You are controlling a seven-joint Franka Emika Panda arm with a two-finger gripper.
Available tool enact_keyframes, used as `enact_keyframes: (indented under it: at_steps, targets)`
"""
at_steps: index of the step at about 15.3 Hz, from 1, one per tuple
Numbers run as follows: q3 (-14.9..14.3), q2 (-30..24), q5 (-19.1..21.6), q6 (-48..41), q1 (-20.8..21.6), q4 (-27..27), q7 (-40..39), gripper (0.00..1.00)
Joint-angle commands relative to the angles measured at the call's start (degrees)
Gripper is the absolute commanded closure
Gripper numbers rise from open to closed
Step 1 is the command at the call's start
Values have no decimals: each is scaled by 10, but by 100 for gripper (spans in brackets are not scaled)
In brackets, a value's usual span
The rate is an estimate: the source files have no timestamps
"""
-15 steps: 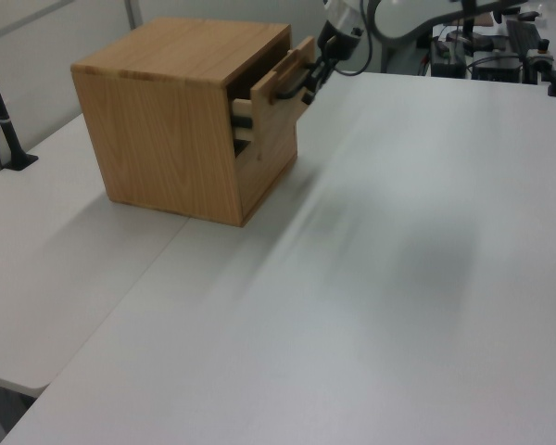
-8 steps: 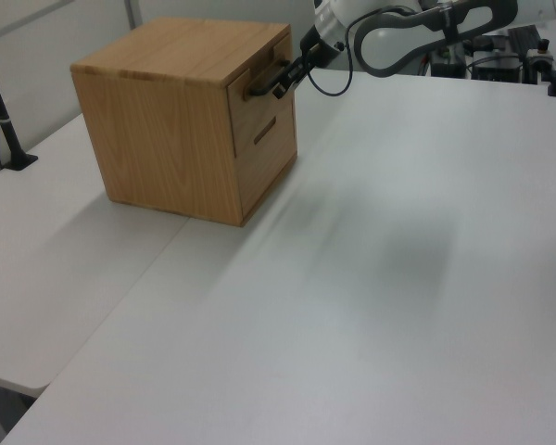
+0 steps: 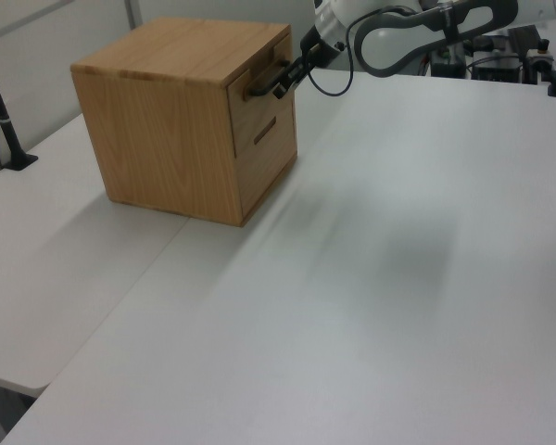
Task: Close the drawer by sliding it
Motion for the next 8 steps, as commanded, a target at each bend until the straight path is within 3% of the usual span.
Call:
enact_keyframes:
  at_steps: [1, 8]
  targets:
    - [-3, -79, 7, -121, 4, -57, 0, 100]
    - [-4, -193, -11, -417, 7, -84, 1, 100]
